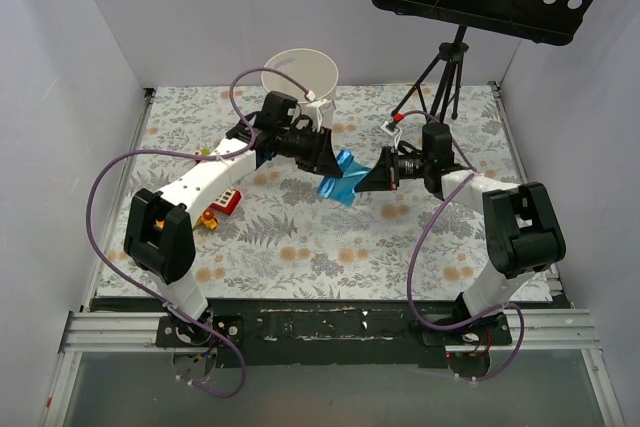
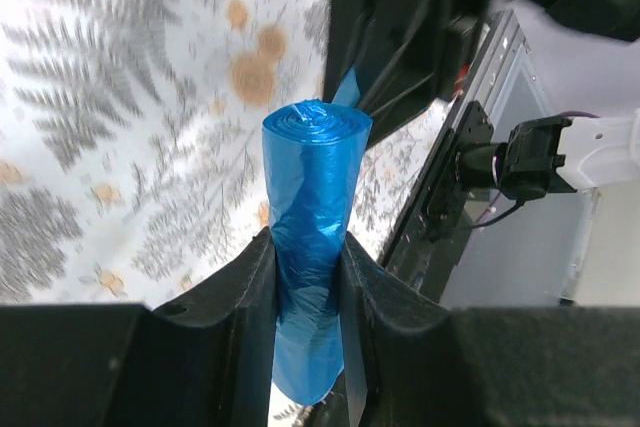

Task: Put the trash bags into the trash bin
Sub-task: Unfold the trash bag at the center of the board.

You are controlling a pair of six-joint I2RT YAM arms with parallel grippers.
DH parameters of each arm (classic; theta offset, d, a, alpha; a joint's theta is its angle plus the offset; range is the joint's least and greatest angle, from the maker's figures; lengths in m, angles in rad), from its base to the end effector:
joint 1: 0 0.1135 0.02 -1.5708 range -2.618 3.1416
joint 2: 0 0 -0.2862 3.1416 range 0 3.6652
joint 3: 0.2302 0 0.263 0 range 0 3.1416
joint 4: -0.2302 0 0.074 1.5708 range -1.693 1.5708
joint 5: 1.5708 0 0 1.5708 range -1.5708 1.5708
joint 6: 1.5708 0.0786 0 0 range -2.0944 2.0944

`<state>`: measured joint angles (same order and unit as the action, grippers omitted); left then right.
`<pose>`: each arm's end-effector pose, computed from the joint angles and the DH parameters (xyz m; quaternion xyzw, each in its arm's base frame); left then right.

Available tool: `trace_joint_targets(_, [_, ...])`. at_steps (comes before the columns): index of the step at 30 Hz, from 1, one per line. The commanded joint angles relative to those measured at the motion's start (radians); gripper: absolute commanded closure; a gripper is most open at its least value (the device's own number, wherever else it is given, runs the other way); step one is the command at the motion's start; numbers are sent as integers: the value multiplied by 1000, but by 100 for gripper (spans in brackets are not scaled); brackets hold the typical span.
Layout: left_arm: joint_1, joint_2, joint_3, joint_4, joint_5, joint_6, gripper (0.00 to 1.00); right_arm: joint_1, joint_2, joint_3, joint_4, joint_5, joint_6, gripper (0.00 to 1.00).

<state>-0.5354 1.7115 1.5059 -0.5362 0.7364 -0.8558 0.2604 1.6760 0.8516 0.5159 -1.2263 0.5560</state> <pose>0.3348 -0.2600 0.3140 0.0069 0.8662 -0.4937 0.0773 0.3325 0.1651 0.2203 -0.2386 0.7031 0.6180 0.2585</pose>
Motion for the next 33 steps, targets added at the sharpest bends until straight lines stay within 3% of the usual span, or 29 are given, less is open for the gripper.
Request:
trace_joint_targets(1, [8, -53, -185, 102, -5, -165, 81, -6, -64, 124, -485, 40, -362, 99])
trace_joint_targets(4, [8, -72, -338, 204, 4, -284, 72, -6, -67, 201, -836, 143, -641, 99])
trace_joint_targets(6, [8, -87, -439, 292, 1, -368, 71, -4, -62, 202, -946, 206, -698, 99])
trace_joint_targets(14, [22, -151, -720, 606, -120, -554, 66, 74, 19, 127, -1019, 283, -711, 99])
trace_joint_targets(25, [23, -193, -800, 598, -267, -526, 24, 100, 106, 322, -1191, 401, -783, 99])
trace_joint_targets(33, [23, -204, -785, 578, -299, -479, 19, 103, 28, 487, -1375, 491, -947, 99])
